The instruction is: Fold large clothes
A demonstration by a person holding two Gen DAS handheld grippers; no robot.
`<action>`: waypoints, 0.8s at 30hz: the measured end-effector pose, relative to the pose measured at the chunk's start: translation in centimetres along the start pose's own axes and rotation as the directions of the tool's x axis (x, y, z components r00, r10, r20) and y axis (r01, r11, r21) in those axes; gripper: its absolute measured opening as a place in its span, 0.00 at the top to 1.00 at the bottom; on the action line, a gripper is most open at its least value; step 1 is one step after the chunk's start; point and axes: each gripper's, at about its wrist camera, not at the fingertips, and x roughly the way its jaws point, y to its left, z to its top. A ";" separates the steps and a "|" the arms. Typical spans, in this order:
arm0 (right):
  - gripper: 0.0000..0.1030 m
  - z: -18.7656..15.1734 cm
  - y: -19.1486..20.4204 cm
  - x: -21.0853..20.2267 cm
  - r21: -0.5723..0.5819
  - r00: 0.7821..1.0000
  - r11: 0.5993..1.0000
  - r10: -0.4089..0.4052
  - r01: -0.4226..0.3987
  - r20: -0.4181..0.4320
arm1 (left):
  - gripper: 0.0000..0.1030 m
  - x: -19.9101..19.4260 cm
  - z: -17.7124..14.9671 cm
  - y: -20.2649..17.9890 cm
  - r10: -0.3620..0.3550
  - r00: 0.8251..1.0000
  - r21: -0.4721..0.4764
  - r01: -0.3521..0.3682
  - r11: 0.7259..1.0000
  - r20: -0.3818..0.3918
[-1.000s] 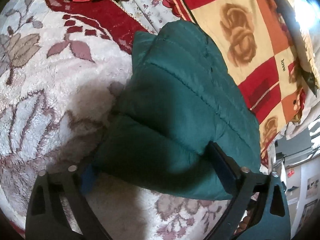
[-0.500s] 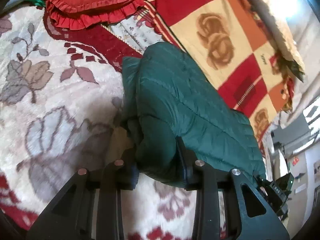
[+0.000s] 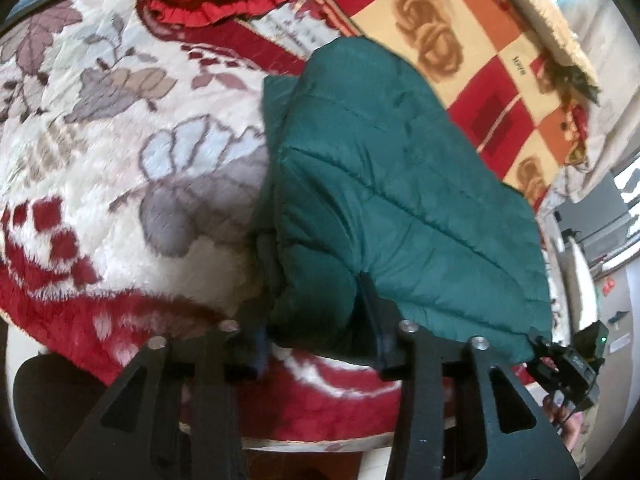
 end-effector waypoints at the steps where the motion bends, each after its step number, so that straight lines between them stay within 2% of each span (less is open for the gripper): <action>1: 0.39 -0.1 0.2 -0.3 -0.019 0.999 0.999 -0.035 0.035 0.000 | 0.50 -0.1 0.0 0.0 0.021 1.000 -0.002 -0.021 1.000 0.000; 2: 0.34 -0.2 0.5 -0.7 -0.049 0.997 0.996 -0.072 0.073 0.009 | 0.43 -0.4 0.0 0.0 0.044 0.999 0.002 -0.044 0.999 0.004; 3: 0.26 -0.2 0.8 -1.1 -0.070 0.995 0.993 -0.097 0.098 0.016 | 0.41 -0.9 -0.1 -0.1 0.067 0.998 0.014 -0.067 0.998 0.014; 4: 0.25 -0.3 1.1 -1.8 -0.099 0.990 0.986 -0.135 0.138 0.028 | 0.41 -1.3 -0.2 -0.1 0.085 0.996 0.028 -0.085 0.996 0.025; 8: 0.25 -0.6 1.8 -3.8 -0.138 0.981 0.971 -0.191 0.195 0.046 | 0.38 -3.1 -0.7 -1.5 0.181 0.979 0.095 -0.189 0.977 0.090; 11: 0.24 -1.1 2.8 -4.7 -0.171 0.972 0.957 -0.223 0.233 0.079 | 0.38 -3.9 -1.3 -2.8 0.192 0.973 0.129 -0.207 0.970 0.125; 13: 0.24 -1.5 3.9 -5.9 -0.211 0.957 0.936 -0.257 0.281 0.135 | 0.38 -4.3 -1.7 -3.9 0.195 0.971 0.149 -0.215 0.965 0.139; 18: 0.15 -2.0 7.2 -7.1 -0.275 0.947 0.917 -0.231 0.289 0.223 | 0.38 -4.7 -2.7 -6.9 0.199 0.965 0.224 -0.234 0.946 0.170; 20: 0.15 -2.3 8.6 -7.0 -0.309 0.941 0.904 -0.220 0.295 0.256 | 0.38 -4.9 -3.1 -8.0 0.212 0.959 0.249 -0.256 0.934 0.190; 24: 0.15 -2.9 10.9 -6.3 -0.346 0.942 0.895 -0.188 0.280 0.277 | 0.38 -5.2 -4.0 -9.6 0.184 0.962 0.266 -0.234 0.935 0.200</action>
